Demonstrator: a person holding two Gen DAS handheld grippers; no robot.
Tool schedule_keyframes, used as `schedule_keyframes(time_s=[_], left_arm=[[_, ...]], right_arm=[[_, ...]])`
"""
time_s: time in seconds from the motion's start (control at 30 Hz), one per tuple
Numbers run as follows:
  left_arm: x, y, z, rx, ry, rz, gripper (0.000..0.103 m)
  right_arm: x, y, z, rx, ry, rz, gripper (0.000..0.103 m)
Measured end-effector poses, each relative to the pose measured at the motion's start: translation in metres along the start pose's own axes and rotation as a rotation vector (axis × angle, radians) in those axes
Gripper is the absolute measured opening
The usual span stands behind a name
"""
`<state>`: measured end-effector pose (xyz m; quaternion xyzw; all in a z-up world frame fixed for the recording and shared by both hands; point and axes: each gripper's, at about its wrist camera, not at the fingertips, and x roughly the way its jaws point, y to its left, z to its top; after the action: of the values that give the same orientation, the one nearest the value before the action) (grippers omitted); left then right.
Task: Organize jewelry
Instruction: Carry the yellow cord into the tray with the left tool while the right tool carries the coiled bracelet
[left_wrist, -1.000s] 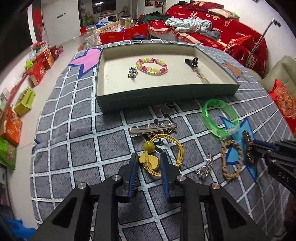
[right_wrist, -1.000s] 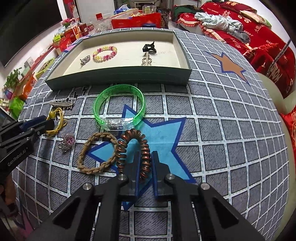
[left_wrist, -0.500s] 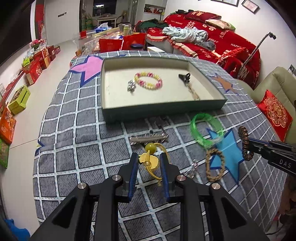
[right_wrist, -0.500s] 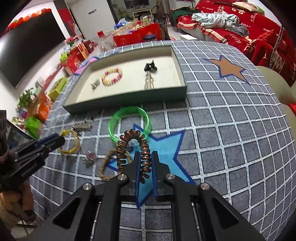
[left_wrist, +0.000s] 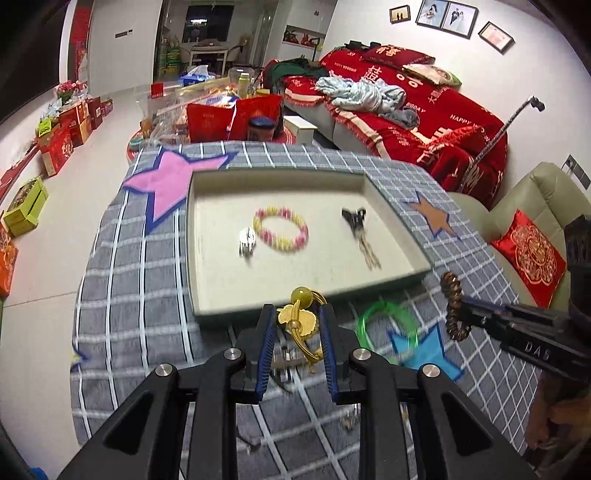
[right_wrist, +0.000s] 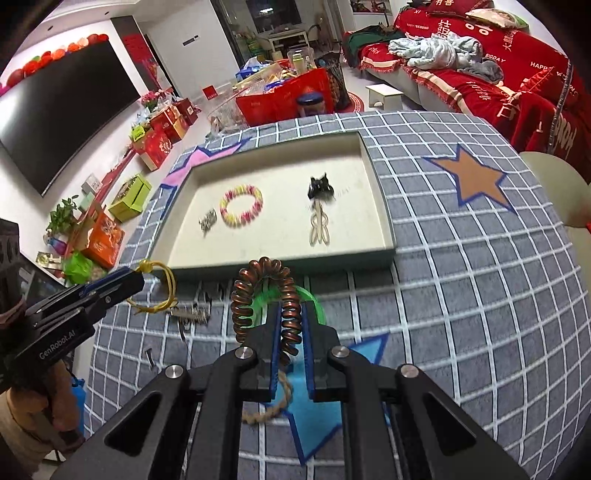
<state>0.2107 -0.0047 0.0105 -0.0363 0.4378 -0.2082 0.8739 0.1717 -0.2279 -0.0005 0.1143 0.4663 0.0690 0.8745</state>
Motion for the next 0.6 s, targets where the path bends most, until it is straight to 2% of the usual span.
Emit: schedule_keyframes(time_s=[0.37, 0.6], left_arm=[[0.057, 0.007, 0.048, 0.035, 0.038, 0.020, 0.040], [0.103, 0.018, 0.057, 0.024, 0.134, 0.019, 0.040]], right_arm=[[0.055, 0.001, 0.054, 0.010, 0.042, -0.002, 0.012], [0.100, -0.004, 0.070, 0.023, 0.107, -0.013, 0.012]])
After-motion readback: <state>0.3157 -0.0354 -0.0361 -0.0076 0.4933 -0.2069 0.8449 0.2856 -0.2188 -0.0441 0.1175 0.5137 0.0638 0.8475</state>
